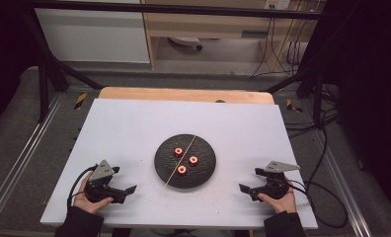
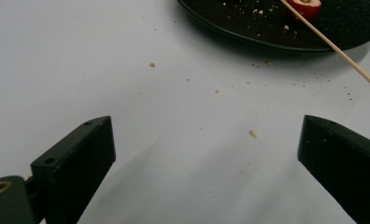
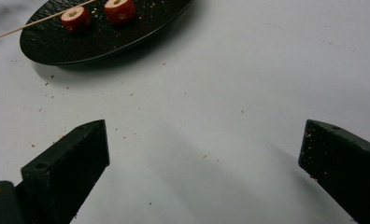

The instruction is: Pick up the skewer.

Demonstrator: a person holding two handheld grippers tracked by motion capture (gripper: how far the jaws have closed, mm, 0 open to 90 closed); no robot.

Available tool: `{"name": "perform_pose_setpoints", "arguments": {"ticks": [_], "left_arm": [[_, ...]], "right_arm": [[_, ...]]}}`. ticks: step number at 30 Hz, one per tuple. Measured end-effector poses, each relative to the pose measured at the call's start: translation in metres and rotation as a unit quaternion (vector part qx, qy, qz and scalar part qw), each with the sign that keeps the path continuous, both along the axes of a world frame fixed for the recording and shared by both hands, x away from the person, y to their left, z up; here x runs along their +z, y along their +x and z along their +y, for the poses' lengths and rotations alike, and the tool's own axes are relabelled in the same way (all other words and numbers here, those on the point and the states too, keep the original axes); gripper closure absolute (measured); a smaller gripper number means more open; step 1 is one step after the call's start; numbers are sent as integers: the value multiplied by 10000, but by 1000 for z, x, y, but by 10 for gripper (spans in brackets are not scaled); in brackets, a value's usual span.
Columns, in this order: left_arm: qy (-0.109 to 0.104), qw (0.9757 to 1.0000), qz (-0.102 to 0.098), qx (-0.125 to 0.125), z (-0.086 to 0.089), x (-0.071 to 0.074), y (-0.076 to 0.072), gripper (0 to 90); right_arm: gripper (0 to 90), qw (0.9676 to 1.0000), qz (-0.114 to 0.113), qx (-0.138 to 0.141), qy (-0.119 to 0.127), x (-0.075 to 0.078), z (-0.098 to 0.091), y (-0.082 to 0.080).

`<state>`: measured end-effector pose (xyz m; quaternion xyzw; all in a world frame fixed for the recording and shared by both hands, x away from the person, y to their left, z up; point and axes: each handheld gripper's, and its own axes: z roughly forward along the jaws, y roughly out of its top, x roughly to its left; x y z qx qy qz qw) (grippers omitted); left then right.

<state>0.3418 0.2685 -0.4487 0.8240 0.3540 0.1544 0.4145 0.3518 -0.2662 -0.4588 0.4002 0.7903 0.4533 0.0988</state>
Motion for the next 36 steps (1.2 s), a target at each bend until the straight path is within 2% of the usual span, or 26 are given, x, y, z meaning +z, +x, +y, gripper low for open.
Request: {"name": "perform_pose_setpoints", "arguments": {"ticks": [4, 17, 27, 36], "left_arm": [[14, 10000, -12, 6, -2, 2, 0, 43], [26, 10000, 17, -26, -12, 5, -1, 43], [90, 9999, 54, -69, -26, 9, 2, 45], [156, 9998, 91, -45, -43, 18, 5, 52]], "right_arm": [[25, 10000, -3, 1, 47, 1, 0, 0], [22, 10000, 14, 18, -30, -1, 1, 1], [23, 10000, 18, -8, -19, 0, 1, 1], [22, 10000, 19, -22, -30, 0, 1, 0]]}}
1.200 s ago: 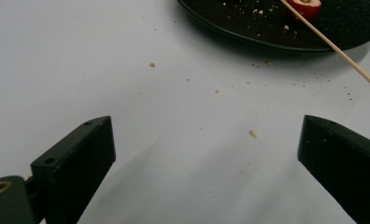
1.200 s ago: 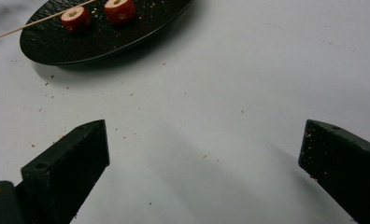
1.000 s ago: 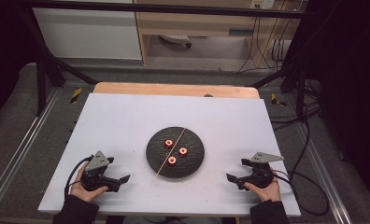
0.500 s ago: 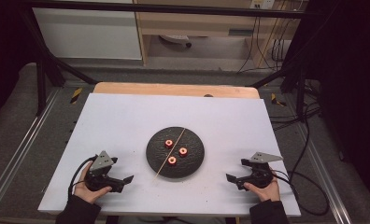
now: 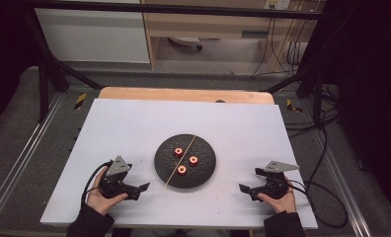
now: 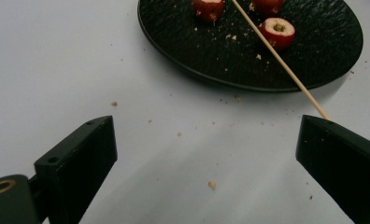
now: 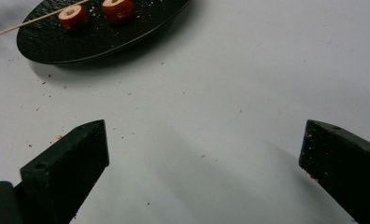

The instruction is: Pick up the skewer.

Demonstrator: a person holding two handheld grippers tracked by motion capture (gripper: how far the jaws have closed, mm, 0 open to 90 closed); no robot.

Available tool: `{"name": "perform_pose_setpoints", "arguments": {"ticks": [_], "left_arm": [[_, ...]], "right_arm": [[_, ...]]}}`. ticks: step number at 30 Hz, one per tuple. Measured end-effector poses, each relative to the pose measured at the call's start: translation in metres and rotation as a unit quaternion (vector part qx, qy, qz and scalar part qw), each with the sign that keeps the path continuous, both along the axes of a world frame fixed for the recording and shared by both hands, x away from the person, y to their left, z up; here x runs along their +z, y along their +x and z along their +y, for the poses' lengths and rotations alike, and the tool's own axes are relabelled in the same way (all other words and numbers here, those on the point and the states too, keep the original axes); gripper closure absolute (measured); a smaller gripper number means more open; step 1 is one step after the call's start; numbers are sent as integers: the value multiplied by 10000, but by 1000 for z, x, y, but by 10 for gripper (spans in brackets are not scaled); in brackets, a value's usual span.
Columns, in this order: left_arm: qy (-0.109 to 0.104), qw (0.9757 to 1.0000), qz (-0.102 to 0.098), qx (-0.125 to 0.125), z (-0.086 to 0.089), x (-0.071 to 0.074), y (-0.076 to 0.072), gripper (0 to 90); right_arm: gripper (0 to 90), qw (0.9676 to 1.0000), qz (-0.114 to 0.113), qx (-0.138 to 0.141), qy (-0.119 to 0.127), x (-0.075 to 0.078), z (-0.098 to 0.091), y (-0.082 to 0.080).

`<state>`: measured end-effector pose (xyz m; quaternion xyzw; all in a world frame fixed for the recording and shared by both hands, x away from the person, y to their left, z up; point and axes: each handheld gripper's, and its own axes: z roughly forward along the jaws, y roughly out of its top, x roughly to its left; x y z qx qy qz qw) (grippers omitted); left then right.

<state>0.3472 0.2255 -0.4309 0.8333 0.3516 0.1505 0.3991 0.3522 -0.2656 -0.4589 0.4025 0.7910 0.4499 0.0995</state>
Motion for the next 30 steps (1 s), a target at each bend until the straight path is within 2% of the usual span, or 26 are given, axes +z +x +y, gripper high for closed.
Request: {"name": "perform_pose_setpoints", "arguments": {"ticks": [10, 13, 16, 21, 28, 30], "left_arm": [[89, 9999, 23, 97, -25, 20, 7, 76], [136, 9998, 25, 111, -38, 25, 10, 92], [256, 9996, 16, 117, -48, 26, 12, 121], [318, 9994, 72, 76, -61, 25, 16, 176], [471, 9984, 305, 45, -79, 22, 24, 266], [498, 9980, 395, 25, -84, 21, 26, 317]], "right_arm": [[22, 10000, -31, 21, -19, 0, -1, 0], [22, 10000, -6, 15, -7, 0, 0, 0], [22, 10000, -3, 10, 6, 0, 0, 0], [22, 10000, -6, 22, -15, -1, 0, 1], [22, 10000, -2, 15, -21, -1, 0, 1], [22, 10000, -1, 17, -15, -1, 0, 1]]}}
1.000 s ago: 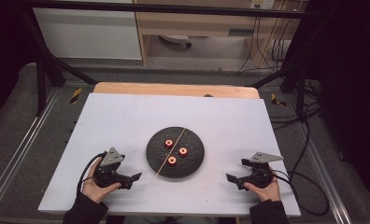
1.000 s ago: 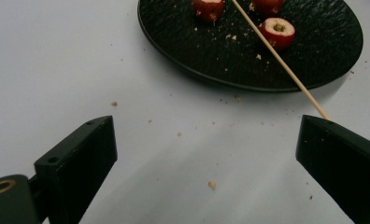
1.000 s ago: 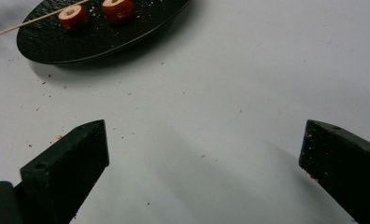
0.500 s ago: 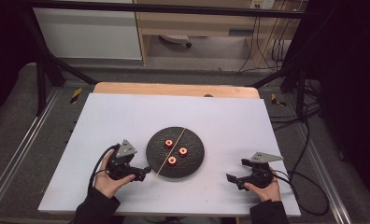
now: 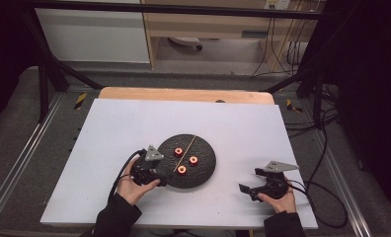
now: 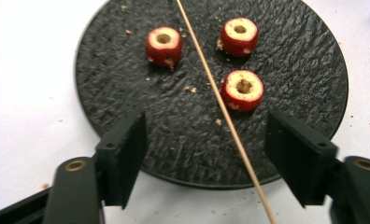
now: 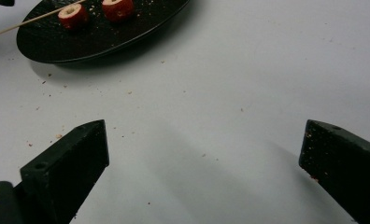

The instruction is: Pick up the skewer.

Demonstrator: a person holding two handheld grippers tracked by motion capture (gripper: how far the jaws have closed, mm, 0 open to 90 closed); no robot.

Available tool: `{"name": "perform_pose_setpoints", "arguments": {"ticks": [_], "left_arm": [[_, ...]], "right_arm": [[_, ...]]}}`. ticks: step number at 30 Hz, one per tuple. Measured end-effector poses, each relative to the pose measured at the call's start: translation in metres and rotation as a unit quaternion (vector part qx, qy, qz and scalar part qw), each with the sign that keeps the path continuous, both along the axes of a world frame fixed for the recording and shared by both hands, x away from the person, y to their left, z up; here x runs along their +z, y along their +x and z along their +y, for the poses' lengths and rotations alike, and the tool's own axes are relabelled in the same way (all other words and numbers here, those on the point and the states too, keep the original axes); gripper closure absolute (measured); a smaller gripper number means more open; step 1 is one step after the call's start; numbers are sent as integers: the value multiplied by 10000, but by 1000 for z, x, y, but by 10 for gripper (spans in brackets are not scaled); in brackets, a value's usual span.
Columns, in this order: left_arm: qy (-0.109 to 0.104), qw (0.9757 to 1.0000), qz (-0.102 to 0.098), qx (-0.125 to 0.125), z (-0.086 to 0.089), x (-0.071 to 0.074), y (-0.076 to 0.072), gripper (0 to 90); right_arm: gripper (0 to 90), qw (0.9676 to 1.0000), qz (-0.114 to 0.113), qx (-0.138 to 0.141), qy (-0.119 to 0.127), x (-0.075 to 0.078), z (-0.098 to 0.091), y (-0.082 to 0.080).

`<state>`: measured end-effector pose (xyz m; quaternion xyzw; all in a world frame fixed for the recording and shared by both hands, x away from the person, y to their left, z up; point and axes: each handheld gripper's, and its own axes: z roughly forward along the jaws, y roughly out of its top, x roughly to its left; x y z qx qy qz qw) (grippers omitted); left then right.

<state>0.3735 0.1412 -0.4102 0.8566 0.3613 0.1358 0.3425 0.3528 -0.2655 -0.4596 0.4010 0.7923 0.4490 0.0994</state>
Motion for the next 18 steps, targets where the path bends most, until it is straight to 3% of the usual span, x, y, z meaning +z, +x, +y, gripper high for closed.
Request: {"name": "perform_pose_setpoints", "arguments": {"ticks": [11, 18], "left_arm": [[363, 9985, 402, -26, -22, -3, 7, 522], [568, 9973, 463, 90, -30, -4, 9, 637]], "right_arm": [[23, 10000, 15, 12, 3, 0, 0, 0], [23, 10000, 27, 17, -6, -1, 0, 0]]}}
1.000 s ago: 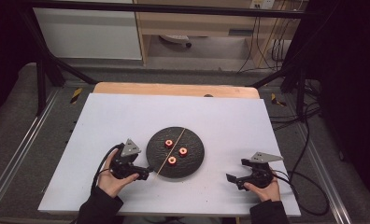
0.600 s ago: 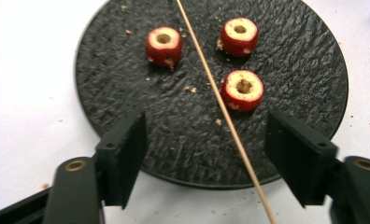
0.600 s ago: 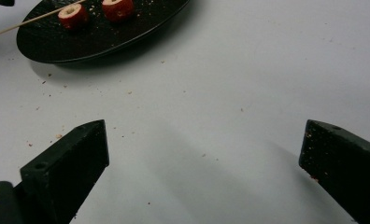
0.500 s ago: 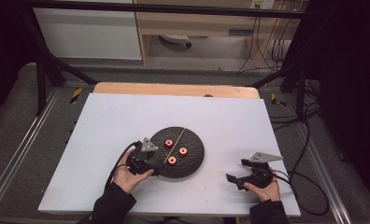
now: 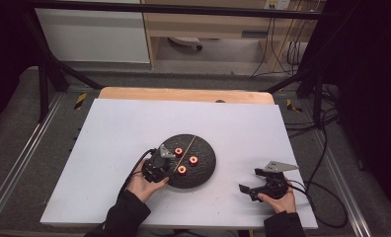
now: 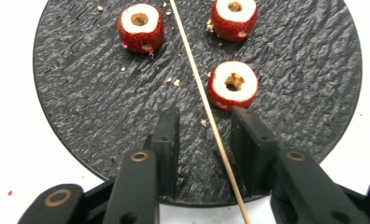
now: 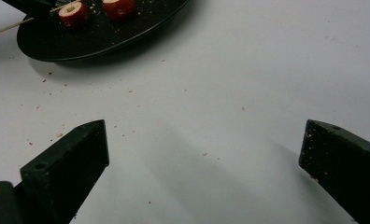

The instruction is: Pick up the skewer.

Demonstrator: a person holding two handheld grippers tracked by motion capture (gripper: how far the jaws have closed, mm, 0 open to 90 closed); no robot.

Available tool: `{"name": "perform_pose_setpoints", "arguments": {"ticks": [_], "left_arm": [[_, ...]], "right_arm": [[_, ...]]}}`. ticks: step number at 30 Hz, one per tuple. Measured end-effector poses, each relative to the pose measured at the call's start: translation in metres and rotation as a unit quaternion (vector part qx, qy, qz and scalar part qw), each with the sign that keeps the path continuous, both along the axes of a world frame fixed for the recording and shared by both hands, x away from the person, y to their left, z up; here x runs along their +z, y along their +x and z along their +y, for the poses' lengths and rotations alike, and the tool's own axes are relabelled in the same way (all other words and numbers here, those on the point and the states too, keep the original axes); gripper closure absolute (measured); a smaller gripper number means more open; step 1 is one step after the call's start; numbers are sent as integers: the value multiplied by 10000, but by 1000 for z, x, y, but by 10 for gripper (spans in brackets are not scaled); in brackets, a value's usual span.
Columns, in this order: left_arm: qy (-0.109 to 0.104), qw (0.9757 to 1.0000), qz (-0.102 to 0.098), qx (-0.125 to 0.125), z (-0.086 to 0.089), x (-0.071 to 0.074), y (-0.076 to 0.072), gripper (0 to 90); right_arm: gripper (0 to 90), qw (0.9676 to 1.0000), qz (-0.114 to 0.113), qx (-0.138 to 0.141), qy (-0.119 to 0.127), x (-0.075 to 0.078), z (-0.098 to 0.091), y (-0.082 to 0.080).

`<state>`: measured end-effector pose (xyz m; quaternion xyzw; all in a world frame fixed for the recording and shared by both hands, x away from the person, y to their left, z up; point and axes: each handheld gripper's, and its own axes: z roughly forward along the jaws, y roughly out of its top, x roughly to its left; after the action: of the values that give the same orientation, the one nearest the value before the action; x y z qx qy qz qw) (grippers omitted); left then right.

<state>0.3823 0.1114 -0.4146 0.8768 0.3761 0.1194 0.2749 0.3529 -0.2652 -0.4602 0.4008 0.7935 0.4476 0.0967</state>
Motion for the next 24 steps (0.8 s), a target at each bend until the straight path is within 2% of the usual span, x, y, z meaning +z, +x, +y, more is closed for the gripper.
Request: {"name": "perform_pose_setpoints", "arguments": {"ticks": [10, 24], "left_arm": [[107, 9999, 81, 52, -9, -4, 2, 749], [19, 9989, 21, 459, -10, -5, 0, 876]], "right_arm": [[23, 10000, 4, 6, 2, 0, 0, 0], [23, 10000, 27, 13, 4, 0, 0, 0]]}}
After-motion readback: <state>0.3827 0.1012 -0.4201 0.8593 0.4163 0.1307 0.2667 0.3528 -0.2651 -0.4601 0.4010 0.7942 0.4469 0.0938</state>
